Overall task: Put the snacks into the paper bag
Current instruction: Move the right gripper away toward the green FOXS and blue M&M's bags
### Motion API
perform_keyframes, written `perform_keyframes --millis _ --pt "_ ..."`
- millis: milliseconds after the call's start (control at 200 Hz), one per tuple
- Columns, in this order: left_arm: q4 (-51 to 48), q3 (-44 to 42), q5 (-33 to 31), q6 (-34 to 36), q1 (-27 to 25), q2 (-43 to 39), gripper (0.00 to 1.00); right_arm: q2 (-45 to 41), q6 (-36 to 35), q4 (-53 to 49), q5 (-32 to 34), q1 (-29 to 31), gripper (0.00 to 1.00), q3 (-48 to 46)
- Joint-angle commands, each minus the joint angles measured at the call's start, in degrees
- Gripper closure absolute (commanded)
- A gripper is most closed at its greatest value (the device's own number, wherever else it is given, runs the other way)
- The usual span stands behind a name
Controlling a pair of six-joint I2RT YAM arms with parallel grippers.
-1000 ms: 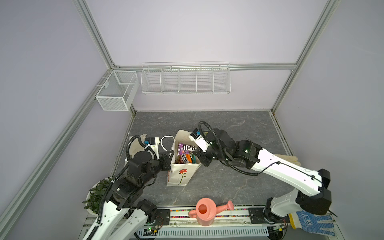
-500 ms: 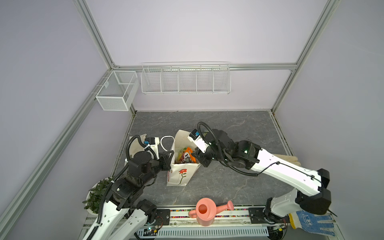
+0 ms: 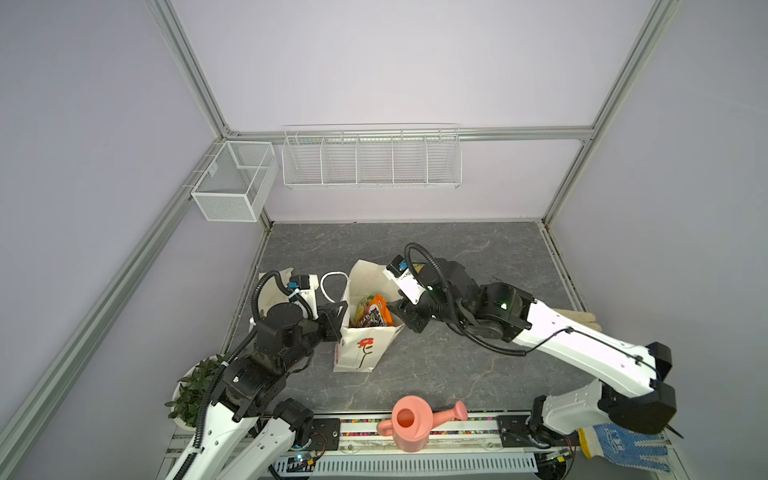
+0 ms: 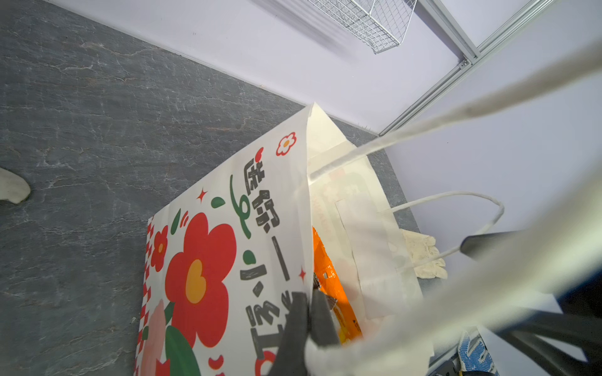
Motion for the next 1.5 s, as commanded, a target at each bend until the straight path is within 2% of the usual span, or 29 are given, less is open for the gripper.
perform_keyframes --millis 0,115,240,1015,1494 --pt "2.13 0.3 -0.39 -0.31 -0.07 -0.69 1.0 -4.15 -0.75 1.14 3.6 0.21 0.42 -1.85" --pt "2.14 0.34 -0.47 -0.24 -0.07 -0.67 1.0 -6.18 -1.19 1.18 5.37 -0.29 0.27 -3.18" --pt "2.13 0.59 -0.49 -0.24 -0.08 -0.58 1.0 -7.4 -0.8 0.81 6.05 -1.56 0.24 -4.31" --pt "1.86 0.52 -0.66 -0.33 -0.12 -0.57 1.0 -15.2 5.67 0.07 5.88 -13.14 0.18 -11.85" --pt "1.34 0.27 -1.04 -0.5 -0.07 -1.24 1.0 -13.3 11.74 -0.44 -1.77 -22.91 0.18 -15.26"
